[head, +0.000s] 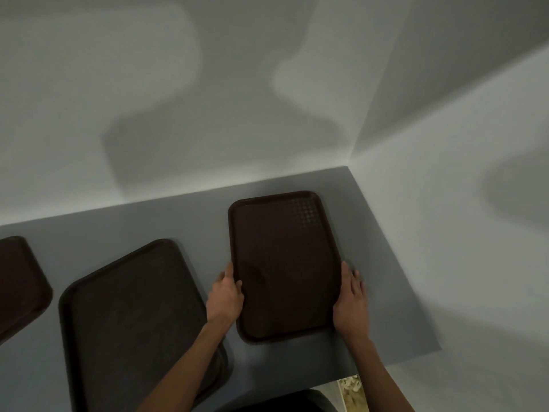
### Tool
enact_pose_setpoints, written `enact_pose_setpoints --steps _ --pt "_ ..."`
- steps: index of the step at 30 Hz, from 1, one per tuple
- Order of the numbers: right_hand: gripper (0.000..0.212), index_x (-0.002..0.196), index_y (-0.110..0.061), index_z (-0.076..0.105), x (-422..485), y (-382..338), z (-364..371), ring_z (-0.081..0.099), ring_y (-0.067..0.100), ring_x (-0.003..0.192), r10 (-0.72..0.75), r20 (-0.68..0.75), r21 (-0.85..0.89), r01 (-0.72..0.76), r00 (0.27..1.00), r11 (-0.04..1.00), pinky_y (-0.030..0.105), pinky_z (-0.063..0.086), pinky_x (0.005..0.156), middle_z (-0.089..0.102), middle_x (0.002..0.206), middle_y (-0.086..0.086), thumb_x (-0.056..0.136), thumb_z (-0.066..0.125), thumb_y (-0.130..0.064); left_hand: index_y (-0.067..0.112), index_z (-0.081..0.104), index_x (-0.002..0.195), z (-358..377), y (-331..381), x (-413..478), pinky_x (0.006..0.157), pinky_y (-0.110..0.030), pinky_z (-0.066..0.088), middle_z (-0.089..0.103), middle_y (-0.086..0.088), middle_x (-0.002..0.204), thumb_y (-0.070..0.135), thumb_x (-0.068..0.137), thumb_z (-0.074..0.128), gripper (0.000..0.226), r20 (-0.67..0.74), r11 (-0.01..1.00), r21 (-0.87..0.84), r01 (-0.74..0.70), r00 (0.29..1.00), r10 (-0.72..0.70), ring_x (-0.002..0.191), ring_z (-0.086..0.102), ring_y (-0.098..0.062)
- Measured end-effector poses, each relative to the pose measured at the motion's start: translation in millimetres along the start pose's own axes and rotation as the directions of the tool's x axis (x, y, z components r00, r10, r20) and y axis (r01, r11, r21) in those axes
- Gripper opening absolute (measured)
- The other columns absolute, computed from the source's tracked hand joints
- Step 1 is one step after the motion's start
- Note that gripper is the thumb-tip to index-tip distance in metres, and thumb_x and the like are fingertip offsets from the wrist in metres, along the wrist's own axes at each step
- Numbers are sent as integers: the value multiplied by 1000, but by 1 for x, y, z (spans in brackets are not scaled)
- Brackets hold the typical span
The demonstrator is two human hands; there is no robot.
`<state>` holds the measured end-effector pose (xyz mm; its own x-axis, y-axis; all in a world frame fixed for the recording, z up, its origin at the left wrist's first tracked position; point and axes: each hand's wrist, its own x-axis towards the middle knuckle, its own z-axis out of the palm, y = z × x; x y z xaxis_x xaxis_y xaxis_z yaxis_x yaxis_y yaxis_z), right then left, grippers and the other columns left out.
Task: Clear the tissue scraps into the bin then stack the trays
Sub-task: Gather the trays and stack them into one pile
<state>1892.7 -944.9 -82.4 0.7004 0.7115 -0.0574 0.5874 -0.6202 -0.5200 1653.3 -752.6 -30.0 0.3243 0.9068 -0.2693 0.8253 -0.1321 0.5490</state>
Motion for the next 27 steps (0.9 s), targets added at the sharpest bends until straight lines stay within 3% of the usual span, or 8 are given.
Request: enact_pose_setpoints --steps 5,10,22,27 --pt "101 169 -15 17 -12 7 2 23 31 160 -34 -24 8 34 999 999 51 21 131 30 172 8 78 47 16 22 28 159 4 -4 -15 90 -51 53 59 -13 124 21 105 50 58 10 999 45 7 1000 -7 106 64 -38" --pt "101 168 -14 19 -14 8 3 25 30 159 -29 -25 -5 29 999 1000 50 21 131 32 170 9 76 47 16 23 31 158 4 -5 -17 88 -48 55 60 -13 118 18 103 52 58 4 999 49 1 1000 -1 103 65 -36" --pt "99 168 -15 22 -14 4 -6 31 35 156 -38 -21 -15 38 999 999 56 33 125 36 168 12 78 48 20 16 28 159 1 -7 -22 90 -47 57 62 -16 125 20 105 51 59 52 1000 0 13 999 -13 105 66 -34" --pt "64 160 -17 31 -17 -33 -22 46 38 143 80 -116 75 -71 990 995 56 45 116 44 157 16 101 56 -7 23 38 151 -25 -12 -27 90 -52 55 62 -12 132 31 107 47 45 20 1000 -22 10 1000 -10 111 65 -35"
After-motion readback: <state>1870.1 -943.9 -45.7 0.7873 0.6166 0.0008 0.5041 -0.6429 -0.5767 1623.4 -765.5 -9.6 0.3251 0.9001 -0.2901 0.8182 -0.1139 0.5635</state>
